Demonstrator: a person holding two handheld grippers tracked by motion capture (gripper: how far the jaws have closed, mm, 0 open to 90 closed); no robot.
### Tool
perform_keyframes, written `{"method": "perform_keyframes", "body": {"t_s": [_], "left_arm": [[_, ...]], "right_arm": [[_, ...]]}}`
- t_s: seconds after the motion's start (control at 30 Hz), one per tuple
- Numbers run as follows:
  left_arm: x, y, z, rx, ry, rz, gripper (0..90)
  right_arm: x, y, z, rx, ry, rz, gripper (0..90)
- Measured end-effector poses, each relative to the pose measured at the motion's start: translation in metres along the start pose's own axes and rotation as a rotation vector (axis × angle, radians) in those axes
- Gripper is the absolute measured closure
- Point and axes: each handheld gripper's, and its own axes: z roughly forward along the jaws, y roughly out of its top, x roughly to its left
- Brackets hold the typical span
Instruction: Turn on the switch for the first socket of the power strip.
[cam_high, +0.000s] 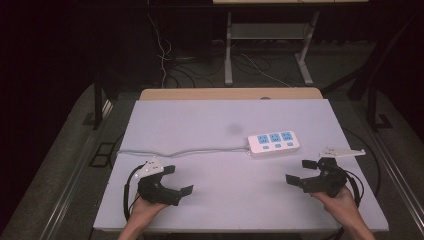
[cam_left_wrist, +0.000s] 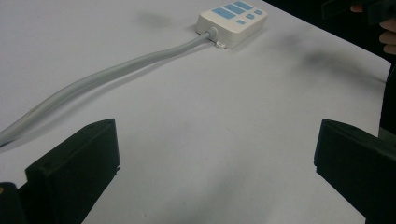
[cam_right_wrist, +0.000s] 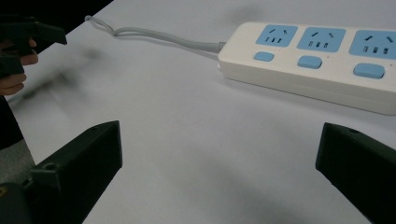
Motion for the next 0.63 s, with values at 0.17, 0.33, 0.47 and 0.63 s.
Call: {"method": "perform_keyframes", "body": {"t_s": [0.17, 0.33, 0.47, 0.63], "left_arm": [[0.000, 0.000, 0.000, 0.000, -0.001, -0.002, 0.0], [0.000, 0.000, 0.000, 0.001, 0.000, -0.003, 0.0], [0.000, 0.000, 0.000, 0.003, 0.000, 0.000, 0.0], [0.000, 0.000, 0.000, 0.001, 0.000, -0.002, 0.0]], "right_arm": [[0.002, -0.012, 0.002, -0.001, 0.001, 0.003, 0.2], [0.004, -0.022, 0.005, -0.007, 0.001, -0.005, 0.2], [0.005, -0.028, 0.005, -0.010, -0.005, -0.017, 0.2], [0.006, -0.033, 0.006, -0.018, -0.003, -0.022, 0.2]]}}
